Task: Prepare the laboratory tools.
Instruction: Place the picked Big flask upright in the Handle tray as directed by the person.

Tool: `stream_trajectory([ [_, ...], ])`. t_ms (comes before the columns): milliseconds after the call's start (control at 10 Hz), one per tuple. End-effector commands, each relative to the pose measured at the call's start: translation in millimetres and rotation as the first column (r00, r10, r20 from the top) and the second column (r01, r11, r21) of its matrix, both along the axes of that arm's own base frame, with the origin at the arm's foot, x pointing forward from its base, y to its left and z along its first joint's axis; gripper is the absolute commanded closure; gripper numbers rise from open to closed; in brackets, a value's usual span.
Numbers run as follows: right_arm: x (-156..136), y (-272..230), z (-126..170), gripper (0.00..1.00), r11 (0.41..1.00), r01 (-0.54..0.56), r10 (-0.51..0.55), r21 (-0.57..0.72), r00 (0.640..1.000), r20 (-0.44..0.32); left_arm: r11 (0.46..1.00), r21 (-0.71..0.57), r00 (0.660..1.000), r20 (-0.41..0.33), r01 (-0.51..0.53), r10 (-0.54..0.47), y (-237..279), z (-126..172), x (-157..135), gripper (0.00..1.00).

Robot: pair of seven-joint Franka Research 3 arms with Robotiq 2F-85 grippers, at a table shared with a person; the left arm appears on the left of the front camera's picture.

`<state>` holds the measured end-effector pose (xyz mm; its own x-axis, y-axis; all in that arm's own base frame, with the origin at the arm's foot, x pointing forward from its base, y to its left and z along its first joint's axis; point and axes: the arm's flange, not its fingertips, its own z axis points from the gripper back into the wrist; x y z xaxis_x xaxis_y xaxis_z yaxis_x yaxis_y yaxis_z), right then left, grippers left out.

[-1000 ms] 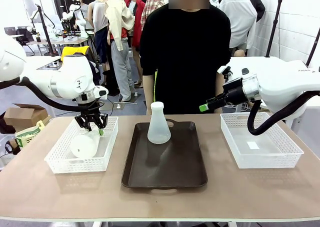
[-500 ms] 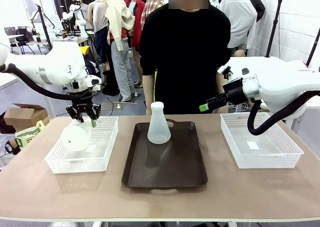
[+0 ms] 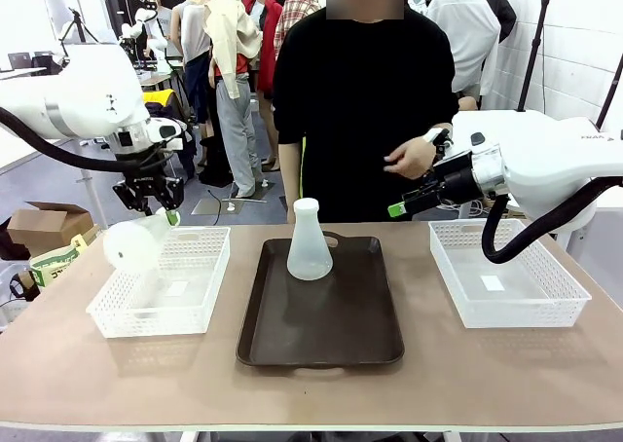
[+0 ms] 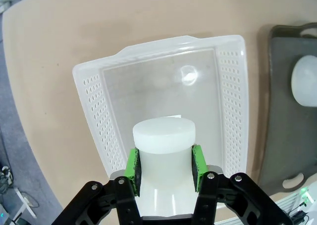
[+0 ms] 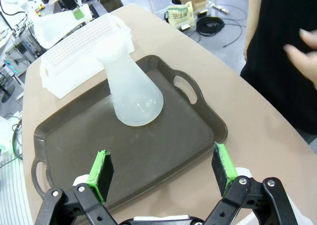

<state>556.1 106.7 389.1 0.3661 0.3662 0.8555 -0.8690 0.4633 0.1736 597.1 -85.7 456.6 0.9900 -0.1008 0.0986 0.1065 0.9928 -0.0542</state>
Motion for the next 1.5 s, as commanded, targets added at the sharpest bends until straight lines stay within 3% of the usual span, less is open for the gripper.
stream_trajectory([
  [0,1,1,3,0.0,1.0,0.002,-0.002,-0.015,1.0,-0.011,0.998,-0.045,0.999,0.015,0.042,-0.042,9,9,-17,1.0],
  [400,1,1,3,0.0,1.0,0.002,-0.002,-0.015,1.0,-0.011,0.997,-0.067,0.996,0.074,0.045,-0.04,18,25,-32,1.0],
  [500,1,1,3,0.0,1.0,0.002,-0.002,-0.015,1.0,-0.011,0.998,-0.047,0.998,0.04,0.043,-0.041,10,27,-22,1.0],
  [1200,1,1,3,0.0,1.0,0.002,-0.002,-0.015,1.0,-0.011,0.998,-0.047,0.998,0.039,0.043,-0.041,10,23,-25,1.0],
  [1400,1,1,3,0.0,1.0,0.002,-0.002,-0.015,1.0,-0.011,0.949,-0.2,0.95,0.244,0.246,-0.195,3,67,-71,1.0],
])
